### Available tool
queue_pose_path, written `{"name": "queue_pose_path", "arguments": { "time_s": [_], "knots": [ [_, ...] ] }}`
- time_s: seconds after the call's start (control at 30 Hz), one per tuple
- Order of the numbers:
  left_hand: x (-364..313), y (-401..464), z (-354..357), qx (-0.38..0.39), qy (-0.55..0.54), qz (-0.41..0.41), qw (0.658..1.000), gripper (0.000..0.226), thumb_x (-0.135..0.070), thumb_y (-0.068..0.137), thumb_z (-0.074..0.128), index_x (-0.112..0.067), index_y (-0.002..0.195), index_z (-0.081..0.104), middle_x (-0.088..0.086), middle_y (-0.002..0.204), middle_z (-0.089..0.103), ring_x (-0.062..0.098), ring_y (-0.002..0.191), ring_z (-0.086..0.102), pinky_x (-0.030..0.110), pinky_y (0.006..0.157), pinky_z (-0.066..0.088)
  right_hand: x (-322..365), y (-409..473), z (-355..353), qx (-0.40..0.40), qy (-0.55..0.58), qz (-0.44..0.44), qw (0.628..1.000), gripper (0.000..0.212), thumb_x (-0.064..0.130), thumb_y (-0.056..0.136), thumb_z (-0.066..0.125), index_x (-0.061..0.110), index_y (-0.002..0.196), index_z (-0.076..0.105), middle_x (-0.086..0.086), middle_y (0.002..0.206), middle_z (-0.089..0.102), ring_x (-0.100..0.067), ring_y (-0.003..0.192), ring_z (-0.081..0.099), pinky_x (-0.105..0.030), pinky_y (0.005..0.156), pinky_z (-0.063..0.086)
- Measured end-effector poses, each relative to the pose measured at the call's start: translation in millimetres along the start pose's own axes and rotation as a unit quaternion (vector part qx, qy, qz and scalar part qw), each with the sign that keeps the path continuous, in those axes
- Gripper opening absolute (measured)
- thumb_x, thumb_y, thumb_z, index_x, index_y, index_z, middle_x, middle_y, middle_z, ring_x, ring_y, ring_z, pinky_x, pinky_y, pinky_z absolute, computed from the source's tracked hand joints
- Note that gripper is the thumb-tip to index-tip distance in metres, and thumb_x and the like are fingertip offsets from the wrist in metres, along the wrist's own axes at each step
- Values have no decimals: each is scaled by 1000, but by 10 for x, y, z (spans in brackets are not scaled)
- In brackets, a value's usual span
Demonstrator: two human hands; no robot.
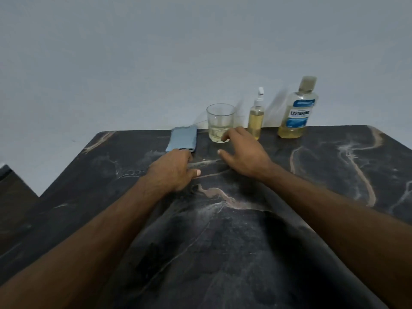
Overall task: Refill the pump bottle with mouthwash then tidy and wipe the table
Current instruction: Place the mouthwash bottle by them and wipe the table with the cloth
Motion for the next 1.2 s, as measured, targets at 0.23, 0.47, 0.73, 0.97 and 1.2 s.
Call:
{"name": "queue_pose_path", "arguments": {
  "time_s": [0.23,0.47,0.73,0.97,1.2],
  "knots": [
    [127,12,79,3,10,30,999,48,-48,85,68,-16,118,56,7,118,60,26,104,59,46,92,51,573,432,591,101,-51,-65,991,54,37,91,63,15,137,43,-9,139,45,-28,123,48,-42,98,45],
    [148,38,116,9,17,30,999,55,-49,86,67,-16,128,54,7,125,56,27,111,55,48,95,50,769,658,935,143,-181,-106,967,27,30,99,49,14,120,54,-10,115,57,-29,101,58,-36,69,39],
    [136,-147,120,16,-1,42,999,57,-48,90,62,-15,135,49,8,131,52,26,117,52,47,100,46,808,543,518,82,-183,-91,976,25,9,94,49,8,119,50,-20,107,63,-37,94,60,-37,68,39],
    [80,-775,98,11,-25,49,998,46,-51,91,59,-15,121,56,6,121,57,23,106,56,46,94,50,768,-219,-378,43,-111,-84,989,26,20,103,41,10,122,57,-18,99,68,-35,84,61,-43,72,51],
    [-78,-1565,5,-50,-99,41,993,50,-48,93,57,-15,131,54,6,136,55,22,124,52,41,103,44,425,-1318,-1086,19,-89,-37,995,26,23,102,42,11,117,59,-17,97,69,-37,82,62,-47,71,52]
  ]
}}
Point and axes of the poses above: each hand's wrist, its own y-axis towards the middle knuckle, its own z-axis out of the palm, x = y × z, the point moved 10 cm from there along y, towards the middle knuckle
